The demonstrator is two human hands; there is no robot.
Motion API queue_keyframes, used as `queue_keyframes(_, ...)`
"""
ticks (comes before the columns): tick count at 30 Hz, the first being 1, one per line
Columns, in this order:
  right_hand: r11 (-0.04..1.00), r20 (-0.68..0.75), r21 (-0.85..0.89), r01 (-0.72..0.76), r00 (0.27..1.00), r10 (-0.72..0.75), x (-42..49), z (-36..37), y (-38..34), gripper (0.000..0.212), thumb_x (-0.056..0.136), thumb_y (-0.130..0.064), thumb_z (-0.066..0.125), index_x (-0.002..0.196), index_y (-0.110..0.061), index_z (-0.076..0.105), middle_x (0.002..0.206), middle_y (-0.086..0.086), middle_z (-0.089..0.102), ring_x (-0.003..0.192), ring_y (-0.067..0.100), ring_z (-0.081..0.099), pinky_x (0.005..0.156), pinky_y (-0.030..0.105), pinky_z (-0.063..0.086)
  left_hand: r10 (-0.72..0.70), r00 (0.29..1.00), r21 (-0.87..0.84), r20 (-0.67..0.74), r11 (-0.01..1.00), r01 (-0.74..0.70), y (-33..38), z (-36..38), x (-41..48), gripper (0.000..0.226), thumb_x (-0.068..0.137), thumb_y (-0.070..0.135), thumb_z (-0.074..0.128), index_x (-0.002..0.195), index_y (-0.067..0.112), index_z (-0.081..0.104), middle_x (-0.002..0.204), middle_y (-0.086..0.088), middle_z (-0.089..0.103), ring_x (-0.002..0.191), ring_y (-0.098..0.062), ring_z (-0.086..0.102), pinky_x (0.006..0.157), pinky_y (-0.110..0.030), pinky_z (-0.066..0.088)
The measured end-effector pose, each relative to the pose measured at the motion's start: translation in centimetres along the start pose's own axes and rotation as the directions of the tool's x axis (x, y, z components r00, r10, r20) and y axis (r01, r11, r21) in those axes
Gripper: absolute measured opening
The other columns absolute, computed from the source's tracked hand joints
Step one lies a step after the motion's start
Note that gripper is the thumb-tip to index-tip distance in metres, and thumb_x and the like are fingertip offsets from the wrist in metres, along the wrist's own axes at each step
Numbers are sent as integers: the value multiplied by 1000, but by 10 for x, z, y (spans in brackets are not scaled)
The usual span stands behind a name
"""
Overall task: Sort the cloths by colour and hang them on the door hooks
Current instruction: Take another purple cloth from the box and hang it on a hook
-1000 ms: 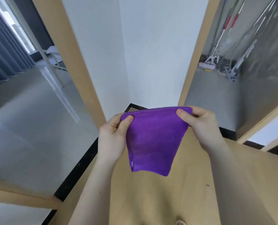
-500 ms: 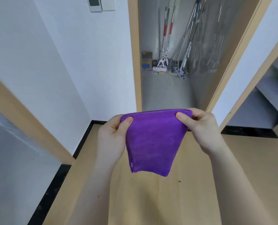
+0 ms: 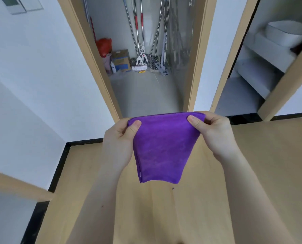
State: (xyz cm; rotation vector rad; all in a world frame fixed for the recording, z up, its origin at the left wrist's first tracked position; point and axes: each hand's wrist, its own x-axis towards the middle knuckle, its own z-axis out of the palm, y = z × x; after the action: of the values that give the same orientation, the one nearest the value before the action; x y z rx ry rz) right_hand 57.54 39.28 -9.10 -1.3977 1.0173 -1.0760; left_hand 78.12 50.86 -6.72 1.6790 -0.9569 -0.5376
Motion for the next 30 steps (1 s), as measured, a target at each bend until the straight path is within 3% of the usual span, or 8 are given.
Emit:
queue_keyframes(7, 999, -139, -27, -29, 990, 25, 17, -40, 11, 10, 95, -17, 72, 91, -24, 78, 87, -6, 78, 82, 7, 71, 72, 19, 57, 31, 991, 80, 131, 996, -41, 9, 52, 33, 21, 105, 37, 52, 90, 42, 67, 88, 21, 70, 87, 3, 64, 76, -26, 50)
queue_keyframes(12, 999, -252, -33, -30, 967, 21, 36, -58, 15, 10, 95, -16, 71, 93, -22, 78, 87, -7, 79, 80, 5, 71, 69, 16, 54, 70, 971, 25, 227, 997, -78, 9, 84, 70, 19, 103, 34, 56, 91, 37, 70, 88, 21, 71, 85, -2, 66, 82, -37, 58)
queue_keyframes(18, 996, -342, -76, -36, 940, 8, 68, -64, 10, 9, 95, -15, 71, 99, -17, 79, 92, -4, 79, 85, 8, 72, 73, 16, 55, 123, 922, -66, 367, 992, -106, 11, 107, 127, 18, 103, 28, 58, 97, 27, 75, 87, 13, 75, 85, -7, 68, 79, -22, 50)
queue_keyframes(22, 995, -409, -98, -33, 912, -10, 87, -70, 4, 8, 96, -16, 71, 98, -18, 79, 92, -4, 79, 85, 8, 72, 73, 16, 54, 172, 887, -117, 429, 984, -134, 21, 126, 159, 19, 103, 26, 58, 91, 31, 72, 86, 19, 73, 78, 6, 63, 67, -5, 43)
queue_keyframes(30, 991, -563, -128, -45, 826, -35, 94, -105, 0, 8, 95, -16, 72, 95, -21, 78, 88, -12, 78, 81, 0, 70, 71, 12, 51, 241, 792, -214, 561, 966, -142, 39, 184, 185, 18, 104, 22, 57, 94, 25, 73, 89, 13, 73, 77, 7, 61, 68, -5, 44)
